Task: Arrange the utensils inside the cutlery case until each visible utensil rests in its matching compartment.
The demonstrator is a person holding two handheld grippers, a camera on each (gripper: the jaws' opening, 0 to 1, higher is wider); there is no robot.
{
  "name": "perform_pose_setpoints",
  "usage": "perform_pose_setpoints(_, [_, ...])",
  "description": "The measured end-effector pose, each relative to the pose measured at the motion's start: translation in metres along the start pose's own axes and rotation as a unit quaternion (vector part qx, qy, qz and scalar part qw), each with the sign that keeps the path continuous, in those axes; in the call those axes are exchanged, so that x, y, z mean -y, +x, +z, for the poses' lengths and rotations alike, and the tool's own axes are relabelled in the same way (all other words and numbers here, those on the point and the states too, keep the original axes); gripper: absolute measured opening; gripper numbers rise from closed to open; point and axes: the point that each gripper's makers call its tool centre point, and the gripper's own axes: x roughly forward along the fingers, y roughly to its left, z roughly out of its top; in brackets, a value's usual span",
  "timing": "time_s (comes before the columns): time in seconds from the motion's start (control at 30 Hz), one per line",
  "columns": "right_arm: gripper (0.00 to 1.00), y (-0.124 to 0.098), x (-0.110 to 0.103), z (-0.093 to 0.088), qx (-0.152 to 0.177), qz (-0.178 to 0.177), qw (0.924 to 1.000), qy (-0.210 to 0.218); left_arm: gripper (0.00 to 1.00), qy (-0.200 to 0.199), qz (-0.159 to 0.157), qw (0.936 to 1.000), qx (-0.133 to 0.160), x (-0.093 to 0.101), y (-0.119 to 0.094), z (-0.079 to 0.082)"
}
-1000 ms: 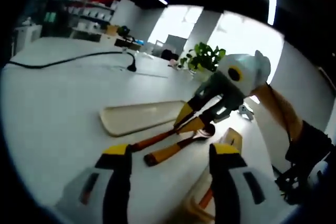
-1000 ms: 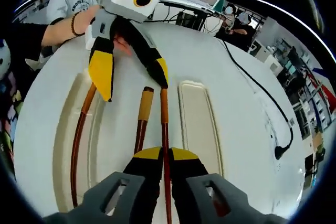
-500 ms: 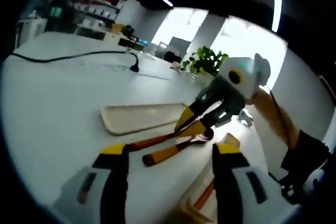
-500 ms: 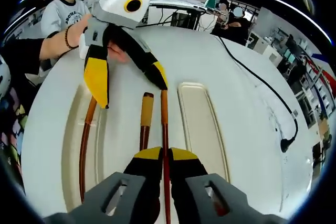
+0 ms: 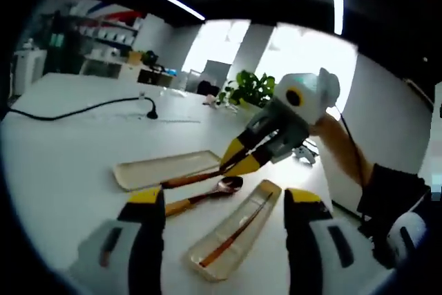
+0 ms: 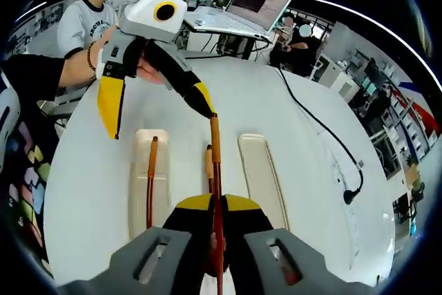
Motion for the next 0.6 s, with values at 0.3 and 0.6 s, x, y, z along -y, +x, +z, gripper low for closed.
perform_pose_setpoints(0.3, [0.03,0.000,-0.031,-0.008,-0.003,0.019,0.9998,-0.008,0.76,0.064,-0.035,0.9968,-0.033,0.042,-0.026,-0.028])
perform_pose_setpoints(0.6, [0.03,0.013,-0.054,-0.019,-0.016,0.044,0.9985,-0.026,0.79,0.146,0.003,0.9892,-0.019,0.049,-0.052,-0.037])
